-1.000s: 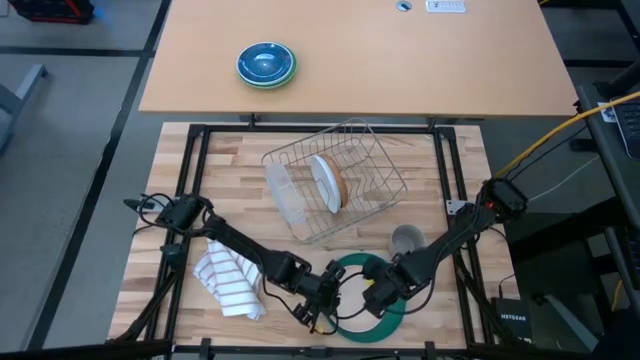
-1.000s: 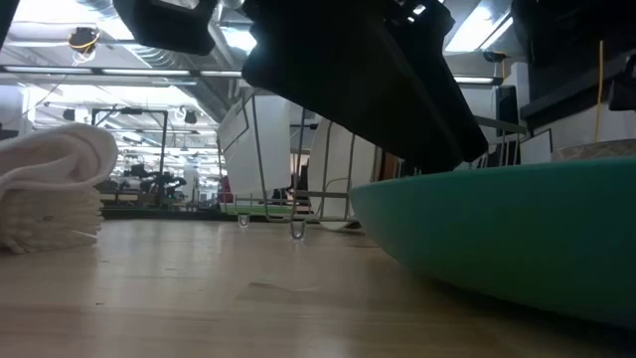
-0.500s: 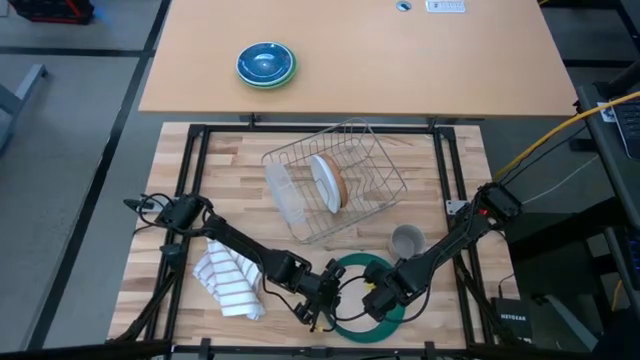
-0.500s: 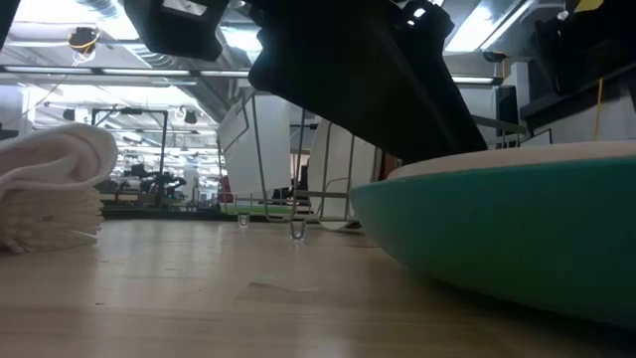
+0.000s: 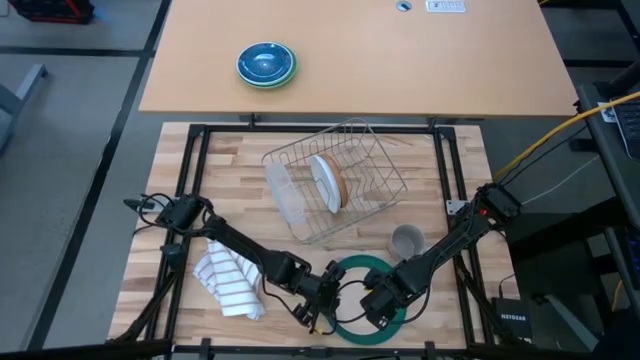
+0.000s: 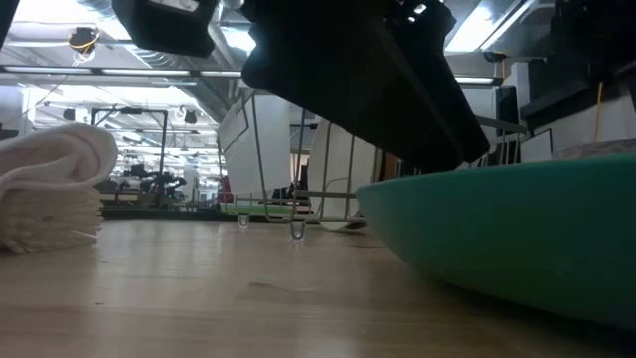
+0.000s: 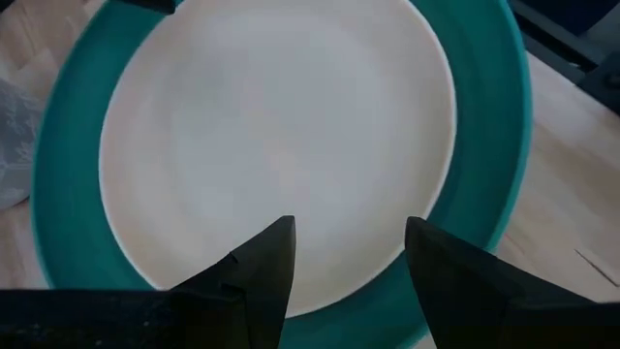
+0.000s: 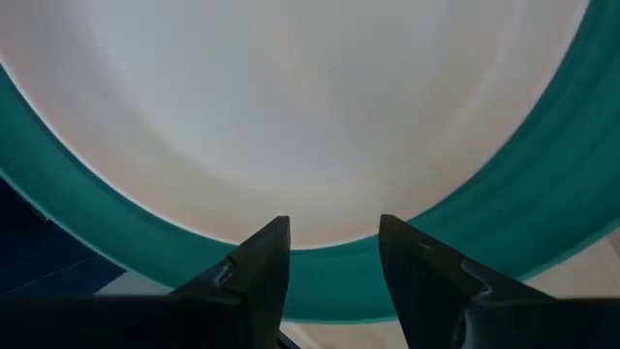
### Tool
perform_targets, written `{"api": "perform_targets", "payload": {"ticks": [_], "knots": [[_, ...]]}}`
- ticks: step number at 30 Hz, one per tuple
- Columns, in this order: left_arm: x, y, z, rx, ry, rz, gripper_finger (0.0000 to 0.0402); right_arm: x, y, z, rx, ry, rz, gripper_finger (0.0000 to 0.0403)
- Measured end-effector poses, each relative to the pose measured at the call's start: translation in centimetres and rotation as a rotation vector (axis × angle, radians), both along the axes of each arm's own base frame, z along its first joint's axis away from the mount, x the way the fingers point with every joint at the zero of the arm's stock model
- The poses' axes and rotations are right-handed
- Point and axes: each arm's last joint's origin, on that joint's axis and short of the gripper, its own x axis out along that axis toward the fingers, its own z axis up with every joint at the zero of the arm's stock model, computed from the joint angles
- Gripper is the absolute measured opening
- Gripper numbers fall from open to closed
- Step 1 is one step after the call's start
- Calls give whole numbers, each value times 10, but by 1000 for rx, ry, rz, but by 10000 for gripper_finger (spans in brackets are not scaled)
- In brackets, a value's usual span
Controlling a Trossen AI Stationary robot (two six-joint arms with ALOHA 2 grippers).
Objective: Sort dishes
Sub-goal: Put the pink plate in the dish rack
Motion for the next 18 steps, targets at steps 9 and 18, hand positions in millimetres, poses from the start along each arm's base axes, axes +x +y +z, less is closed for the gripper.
{"api": "perform_targets", "payload": {"ticks": [9, 18], "knots": [[0, 0, 0, 0, 0, 0, 186, -1, -1, 0, -16, 13, -8, 166], [0, 0, 0, -1, 0, 2, 186, -9, 15, -13, -58, 32, -44, 166]]}}
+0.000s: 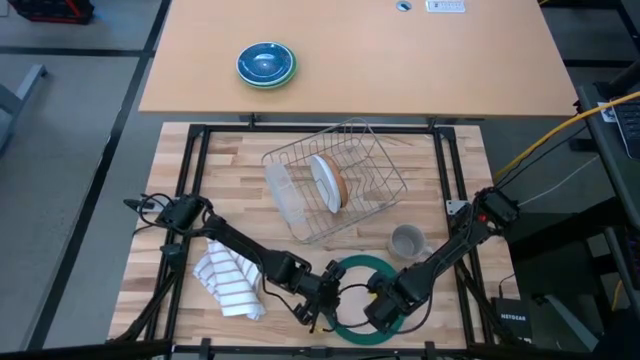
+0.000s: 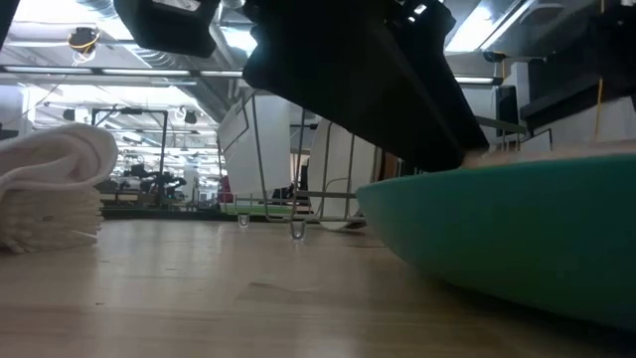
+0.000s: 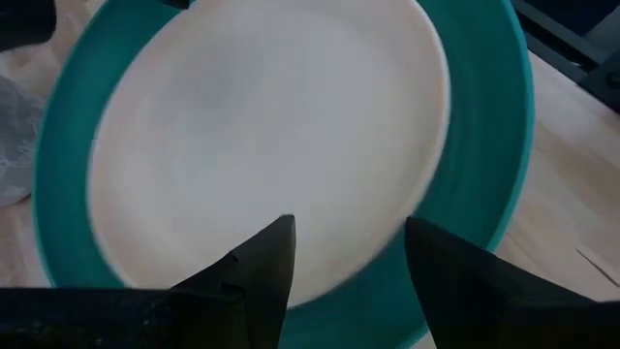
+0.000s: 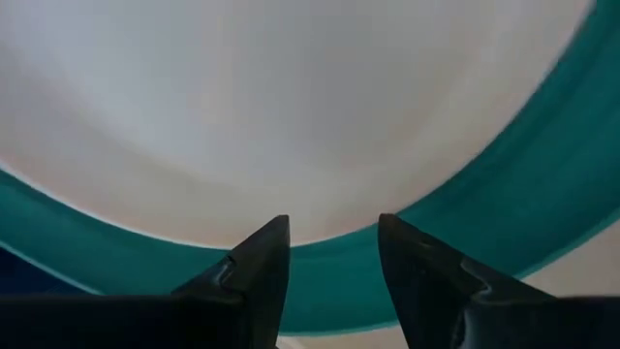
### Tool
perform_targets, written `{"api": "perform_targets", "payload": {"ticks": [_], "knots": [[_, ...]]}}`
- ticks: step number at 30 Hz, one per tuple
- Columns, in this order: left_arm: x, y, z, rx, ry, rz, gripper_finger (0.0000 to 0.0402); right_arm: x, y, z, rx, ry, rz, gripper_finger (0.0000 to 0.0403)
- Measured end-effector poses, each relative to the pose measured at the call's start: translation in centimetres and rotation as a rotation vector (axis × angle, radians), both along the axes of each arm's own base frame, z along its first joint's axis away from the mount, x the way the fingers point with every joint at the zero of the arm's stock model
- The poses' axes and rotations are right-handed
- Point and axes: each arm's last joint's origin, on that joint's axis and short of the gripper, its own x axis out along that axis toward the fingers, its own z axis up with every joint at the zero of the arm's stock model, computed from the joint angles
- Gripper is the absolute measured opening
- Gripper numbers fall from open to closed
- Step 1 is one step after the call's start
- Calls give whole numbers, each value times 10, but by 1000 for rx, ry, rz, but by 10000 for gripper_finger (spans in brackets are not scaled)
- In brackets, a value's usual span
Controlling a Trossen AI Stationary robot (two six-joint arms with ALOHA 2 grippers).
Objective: Sort dishes
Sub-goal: Put the pink plate in the dish rack
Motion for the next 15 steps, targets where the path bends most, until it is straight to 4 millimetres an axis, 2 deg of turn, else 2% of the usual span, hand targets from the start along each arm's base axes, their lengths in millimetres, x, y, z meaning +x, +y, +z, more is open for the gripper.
{"api": "perform_targets", "payload": {"ticks": [15], "knots": [[0, 0, 0, 8, -1, -9, 186, -2, 8, -1, 17, 8, -22, 166]]}}
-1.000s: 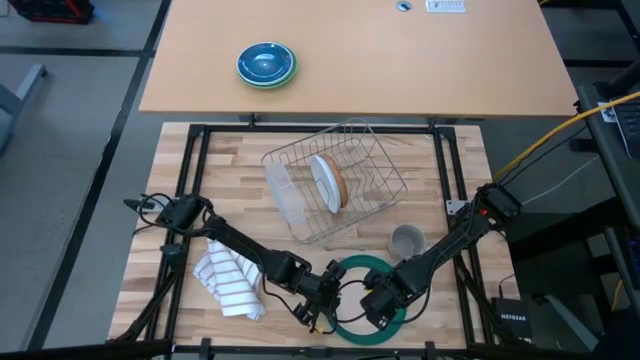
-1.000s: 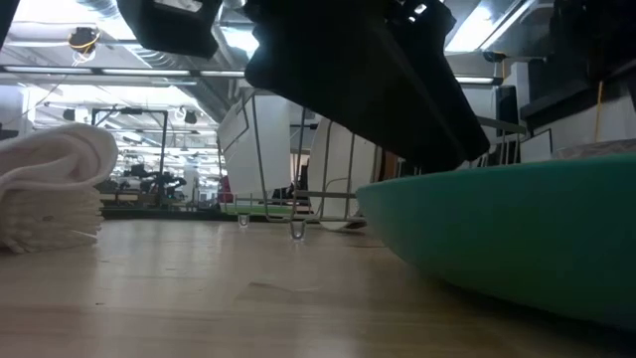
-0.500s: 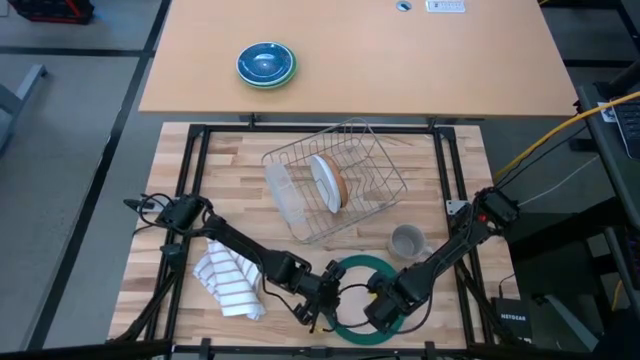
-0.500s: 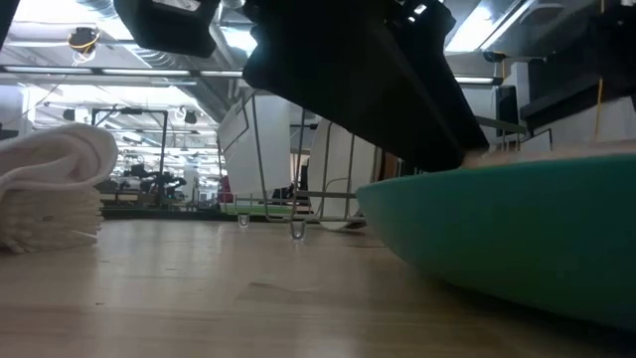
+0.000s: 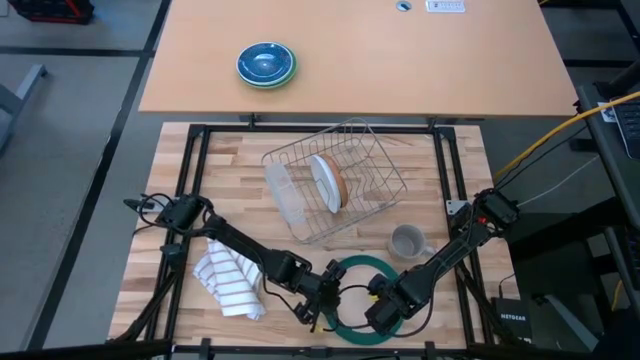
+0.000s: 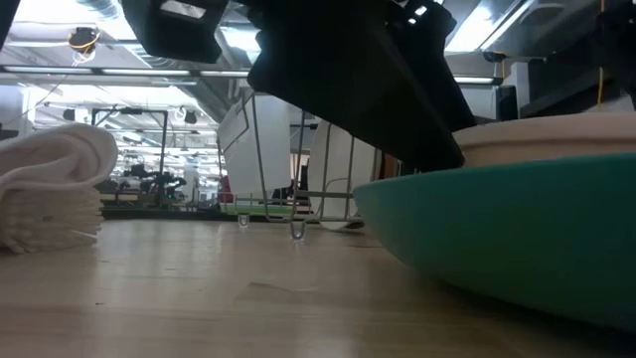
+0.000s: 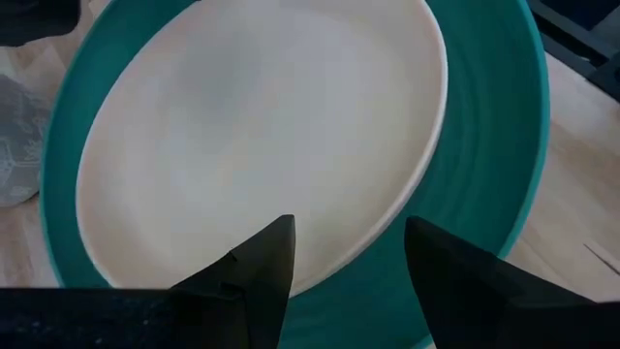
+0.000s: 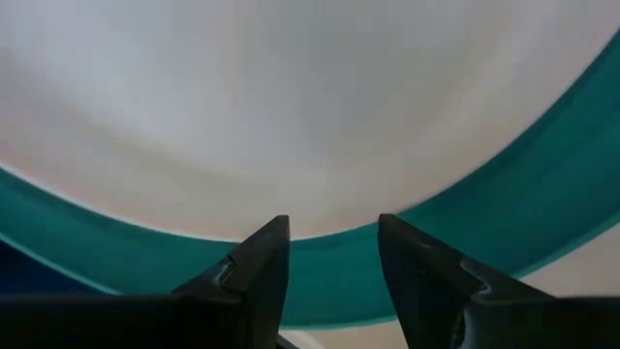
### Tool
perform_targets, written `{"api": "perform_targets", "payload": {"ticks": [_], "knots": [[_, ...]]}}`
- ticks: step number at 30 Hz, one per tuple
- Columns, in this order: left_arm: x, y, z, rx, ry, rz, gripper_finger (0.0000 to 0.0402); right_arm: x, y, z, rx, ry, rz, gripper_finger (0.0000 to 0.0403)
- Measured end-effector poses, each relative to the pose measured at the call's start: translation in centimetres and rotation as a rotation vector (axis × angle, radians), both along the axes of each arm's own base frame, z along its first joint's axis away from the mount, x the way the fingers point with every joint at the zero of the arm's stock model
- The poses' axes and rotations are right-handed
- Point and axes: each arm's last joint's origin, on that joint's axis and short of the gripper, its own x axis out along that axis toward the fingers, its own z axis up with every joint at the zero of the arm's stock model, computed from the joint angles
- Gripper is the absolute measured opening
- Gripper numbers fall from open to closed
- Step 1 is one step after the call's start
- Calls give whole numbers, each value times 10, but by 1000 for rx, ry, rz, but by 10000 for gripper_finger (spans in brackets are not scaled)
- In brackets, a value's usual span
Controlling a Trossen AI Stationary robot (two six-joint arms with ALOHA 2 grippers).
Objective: Sort dishes
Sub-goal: Put the pink plate in the dish rack
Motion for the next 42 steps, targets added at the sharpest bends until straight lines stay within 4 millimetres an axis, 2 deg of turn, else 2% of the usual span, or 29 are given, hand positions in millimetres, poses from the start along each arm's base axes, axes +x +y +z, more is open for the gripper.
{"api": "perform_targets", "payload": {"ticks": [11, 31, 42], "knots": [[-3, 1, -3, 17, 38, 0, 186, 3, 4, 8, 39, 1, -1, 166], [-3, 1, -3, 17, 38, 1, 186, 3, 6, 8, 12, 67, -341, 166], [-3, 1, -3, 26, 37, -10, 186, 4, 5, 5, -25, 47, -366, 165]]}}
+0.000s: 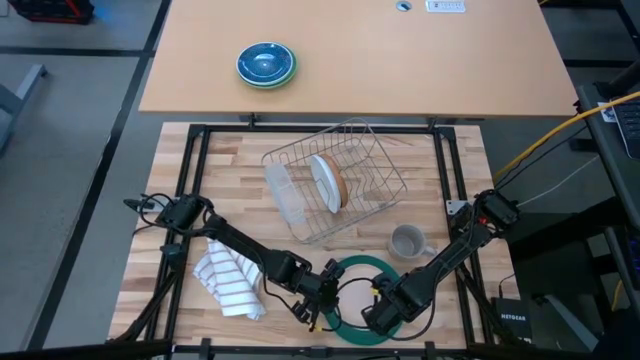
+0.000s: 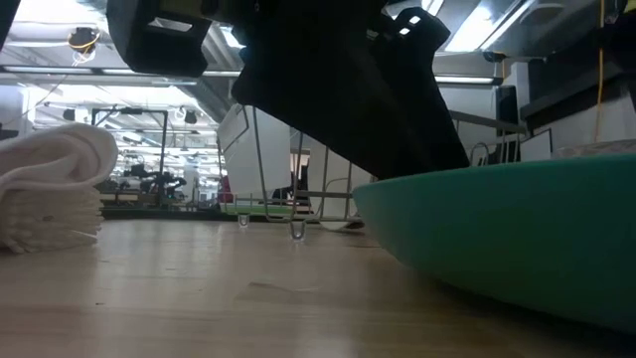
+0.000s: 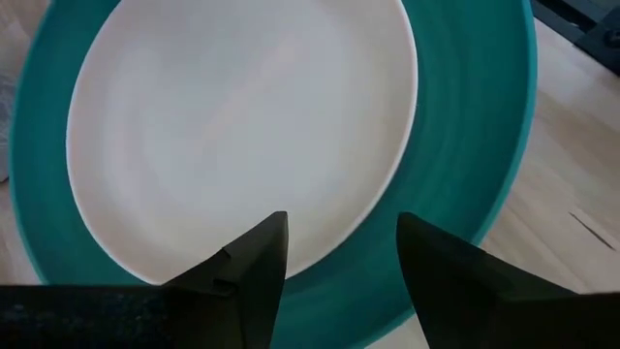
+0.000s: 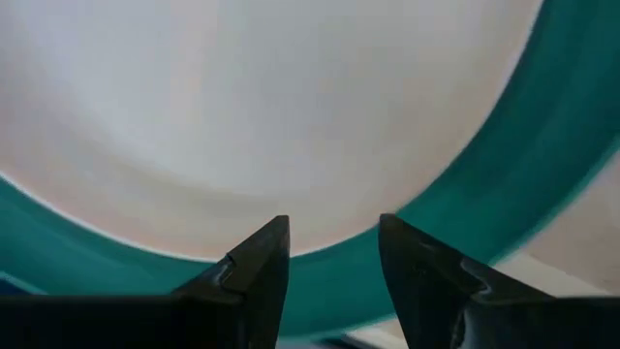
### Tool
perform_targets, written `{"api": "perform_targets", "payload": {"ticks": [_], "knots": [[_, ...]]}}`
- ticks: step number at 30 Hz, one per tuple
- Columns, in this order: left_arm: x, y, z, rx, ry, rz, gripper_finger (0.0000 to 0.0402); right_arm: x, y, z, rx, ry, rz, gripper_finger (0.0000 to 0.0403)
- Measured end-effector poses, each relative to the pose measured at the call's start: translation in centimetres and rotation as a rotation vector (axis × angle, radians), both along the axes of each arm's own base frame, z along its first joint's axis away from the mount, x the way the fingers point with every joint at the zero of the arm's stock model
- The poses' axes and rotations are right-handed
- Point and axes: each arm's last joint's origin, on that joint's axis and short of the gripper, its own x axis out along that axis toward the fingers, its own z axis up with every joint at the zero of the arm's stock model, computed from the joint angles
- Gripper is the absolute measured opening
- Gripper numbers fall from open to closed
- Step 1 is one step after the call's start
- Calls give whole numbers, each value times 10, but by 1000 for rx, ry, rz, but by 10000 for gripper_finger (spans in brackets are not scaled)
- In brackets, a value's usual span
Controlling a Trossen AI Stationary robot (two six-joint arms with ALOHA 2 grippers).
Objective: Sort dishes
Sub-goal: Put the pink plate in the dish rack
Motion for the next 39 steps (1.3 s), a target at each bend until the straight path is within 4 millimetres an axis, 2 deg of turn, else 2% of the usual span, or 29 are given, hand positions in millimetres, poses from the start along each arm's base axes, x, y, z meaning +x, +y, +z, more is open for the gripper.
{"api": "perform_targets", "payload": {"ticks": [9, 18, 29, 39], "knots": [[0, 0, 0, 2, -3, -3, 186, 2, 3, -13, 7, 55, 6, 165], [0, 0, 0, 22, -2, -29, 186, 9, 8, -2, 16, 23, 19, 165], [1, 1, 0, 130, -37, -172, 186, 11, 11, 3, 27, 8, 27, 165], [3, -2, -20, 230, -35, -337, 186, 11, 11, 4, 24, -4, 50, 165]]}}
